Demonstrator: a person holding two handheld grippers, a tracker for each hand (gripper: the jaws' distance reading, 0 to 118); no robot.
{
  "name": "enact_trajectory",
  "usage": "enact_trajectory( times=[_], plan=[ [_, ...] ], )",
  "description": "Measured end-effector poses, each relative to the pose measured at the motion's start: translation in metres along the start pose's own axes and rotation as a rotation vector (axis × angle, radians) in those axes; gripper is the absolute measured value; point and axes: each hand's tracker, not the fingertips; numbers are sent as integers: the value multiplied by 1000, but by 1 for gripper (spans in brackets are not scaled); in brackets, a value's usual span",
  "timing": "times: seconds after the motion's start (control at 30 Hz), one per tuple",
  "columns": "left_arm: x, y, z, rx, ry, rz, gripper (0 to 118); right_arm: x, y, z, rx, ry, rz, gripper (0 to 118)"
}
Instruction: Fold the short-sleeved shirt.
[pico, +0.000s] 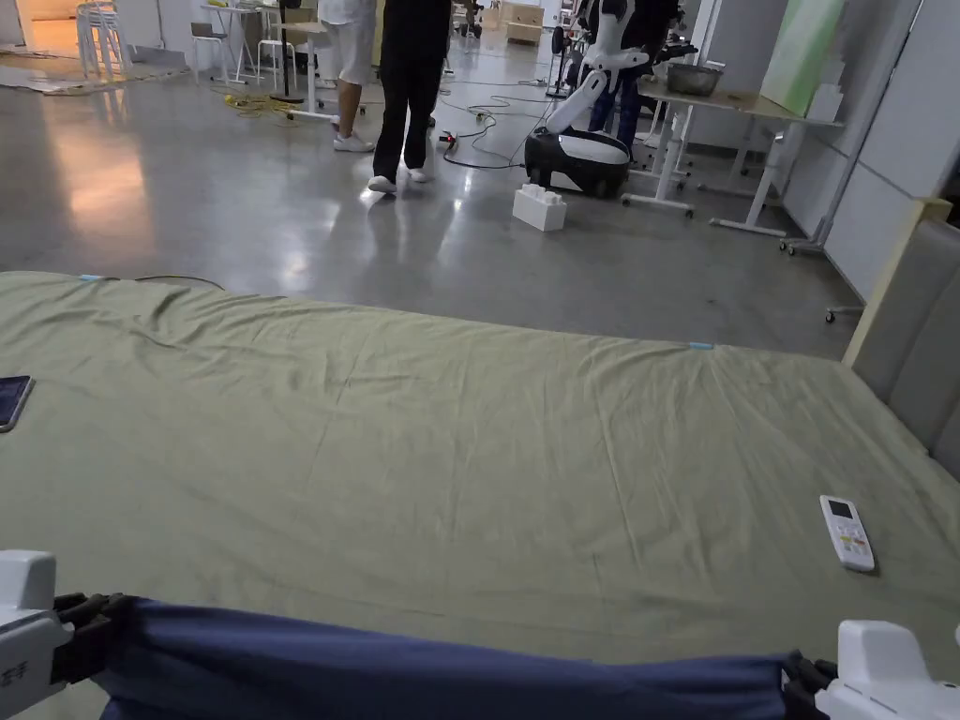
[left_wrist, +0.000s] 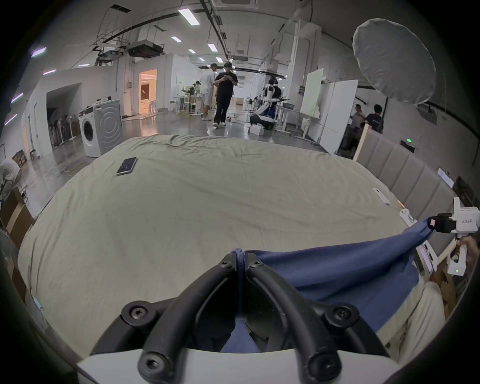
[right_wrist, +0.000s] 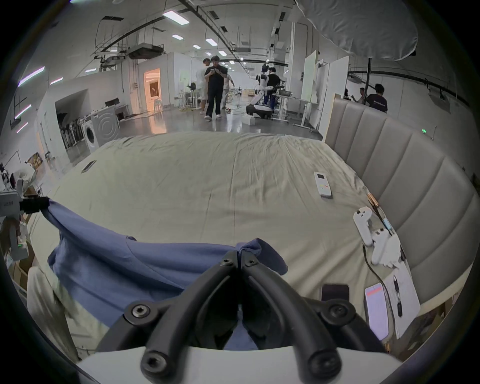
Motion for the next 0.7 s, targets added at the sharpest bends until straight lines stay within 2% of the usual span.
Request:
enact_trajectory(
  times=[0.17, 0.3, 0.4, 0.57, 0.7],
  plan=[
    [-2, -37, 16, -88, -11, -33, 5, -8, -46, 12, -118, -34, 57, 1],
    [1, -72, 12, -201, 21, -111, 5, -10, -80, 2, -210, -44, 47, 1],
    [1, -89, 2, -288, 34, -114, 5, -11, -99, -15, -307, -52, 64, 1],
    [-4, -111, -14, -373, 59, -100, 5, -15, -116, -37, -373, -65, 71, 1],
    [-3, -118, -22, -403, 74, -98, 5, -21, -114, -47, -414, -89, 110, 2]
  ],
)
